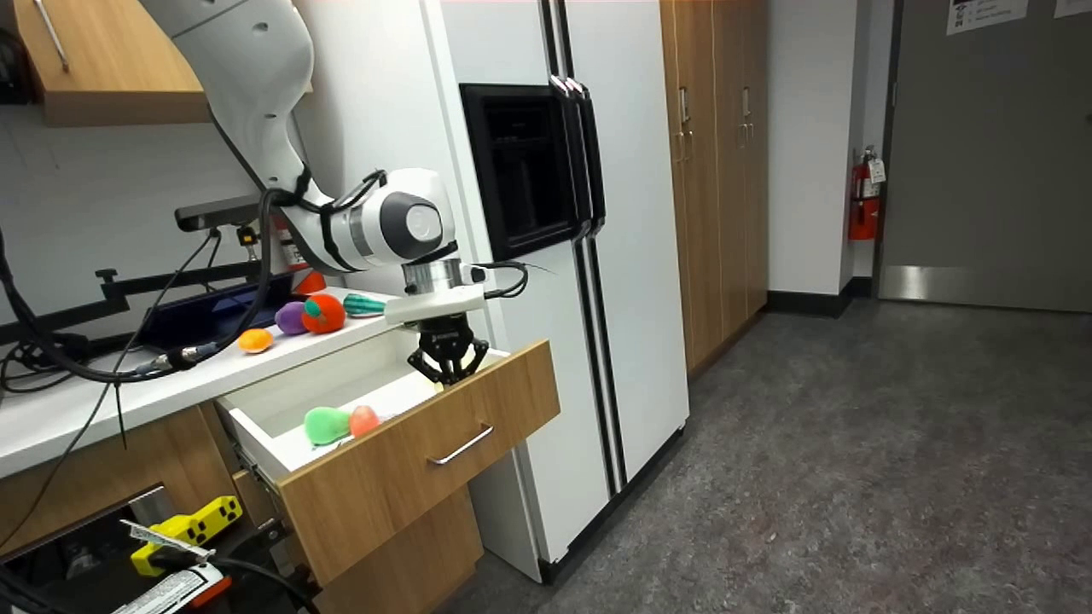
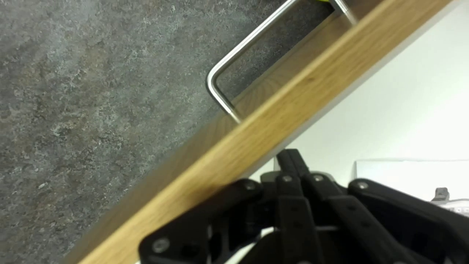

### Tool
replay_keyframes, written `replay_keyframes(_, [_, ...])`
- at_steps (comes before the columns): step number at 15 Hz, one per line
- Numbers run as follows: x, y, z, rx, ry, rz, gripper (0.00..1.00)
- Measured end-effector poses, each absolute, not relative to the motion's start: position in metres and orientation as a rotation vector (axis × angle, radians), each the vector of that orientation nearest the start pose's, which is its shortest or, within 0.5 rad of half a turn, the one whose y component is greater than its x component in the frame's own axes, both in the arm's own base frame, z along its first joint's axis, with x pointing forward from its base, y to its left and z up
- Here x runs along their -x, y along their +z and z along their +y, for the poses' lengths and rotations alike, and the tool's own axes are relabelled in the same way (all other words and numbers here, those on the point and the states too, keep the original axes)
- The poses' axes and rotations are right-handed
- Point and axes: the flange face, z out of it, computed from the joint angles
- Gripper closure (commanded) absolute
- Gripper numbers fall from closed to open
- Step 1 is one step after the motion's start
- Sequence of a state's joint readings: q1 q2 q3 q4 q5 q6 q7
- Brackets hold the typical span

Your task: Open the top drawer of the bottom cabinet.

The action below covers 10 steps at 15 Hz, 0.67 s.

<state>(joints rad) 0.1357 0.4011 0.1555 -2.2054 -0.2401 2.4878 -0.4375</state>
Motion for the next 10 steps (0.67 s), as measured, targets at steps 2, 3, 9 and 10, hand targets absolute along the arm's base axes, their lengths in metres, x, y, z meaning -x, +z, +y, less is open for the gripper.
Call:
replay_keyframes(2, [-0.5171,0.1909,0.1548,2.908,0.181,-1.385,1.00])
replay_keyframes(3, [-0.5166,0.1914,0.1531,2.926,0.181,-1.370,1.00])
replay_keyframes(9, [-0.5143,0.1919,0.1472,2.970,0.174,-1.335,1.00])
replay_keyframes(10, [-0.5145,0.1918,0.1471,2.970,0.162,-1.335,1.00])
